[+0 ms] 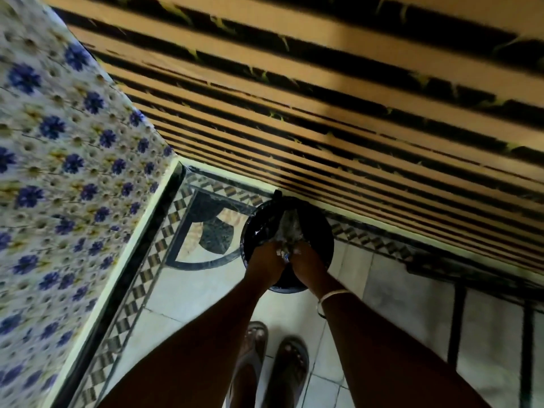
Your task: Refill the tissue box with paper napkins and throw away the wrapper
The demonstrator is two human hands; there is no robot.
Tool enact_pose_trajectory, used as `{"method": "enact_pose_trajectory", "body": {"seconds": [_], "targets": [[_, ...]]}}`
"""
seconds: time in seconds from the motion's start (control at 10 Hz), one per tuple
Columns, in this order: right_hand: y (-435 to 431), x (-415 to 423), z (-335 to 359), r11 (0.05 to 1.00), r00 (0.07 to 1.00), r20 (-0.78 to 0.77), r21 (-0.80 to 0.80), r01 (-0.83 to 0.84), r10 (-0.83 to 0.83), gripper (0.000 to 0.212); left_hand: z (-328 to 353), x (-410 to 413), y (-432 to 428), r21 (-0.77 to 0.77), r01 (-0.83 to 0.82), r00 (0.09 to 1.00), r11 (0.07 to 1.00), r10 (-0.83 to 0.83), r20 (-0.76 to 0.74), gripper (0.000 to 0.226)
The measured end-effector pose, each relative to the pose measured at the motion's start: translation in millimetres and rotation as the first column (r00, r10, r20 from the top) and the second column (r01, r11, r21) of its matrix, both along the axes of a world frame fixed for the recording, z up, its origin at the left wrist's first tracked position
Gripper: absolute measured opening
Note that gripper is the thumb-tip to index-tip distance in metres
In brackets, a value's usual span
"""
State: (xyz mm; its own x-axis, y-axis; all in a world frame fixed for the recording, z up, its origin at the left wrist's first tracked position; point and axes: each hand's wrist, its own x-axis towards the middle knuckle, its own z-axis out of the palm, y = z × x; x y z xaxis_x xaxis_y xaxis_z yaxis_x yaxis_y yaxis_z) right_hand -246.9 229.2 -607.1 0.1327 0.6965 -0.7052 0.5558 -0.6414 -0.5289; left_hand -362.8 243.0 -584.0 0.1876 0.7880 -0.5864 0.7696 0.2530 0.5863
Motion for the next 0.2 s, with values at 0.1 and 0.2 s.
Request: {"method": "enact_pose_trajectory", "body": {"seconds": [0.1,0.2], "targets": [[-0.1,-4.7,54.1,0.972,0.961,-0.163,0.037,0.233,-0.224,0.036,58.9,-2.3,-3.1,0.103,-0.020,0.998,0.994,0.015,0.054,0.025],[2.6,-3.3,104.3,0.945,0.924,-0.237,0.057,0.323,-0.301,0.039,121.4,-1.1,-2.6,0.155,-0.083,0.994,0.984,0.070,0.089,0.028]]}}
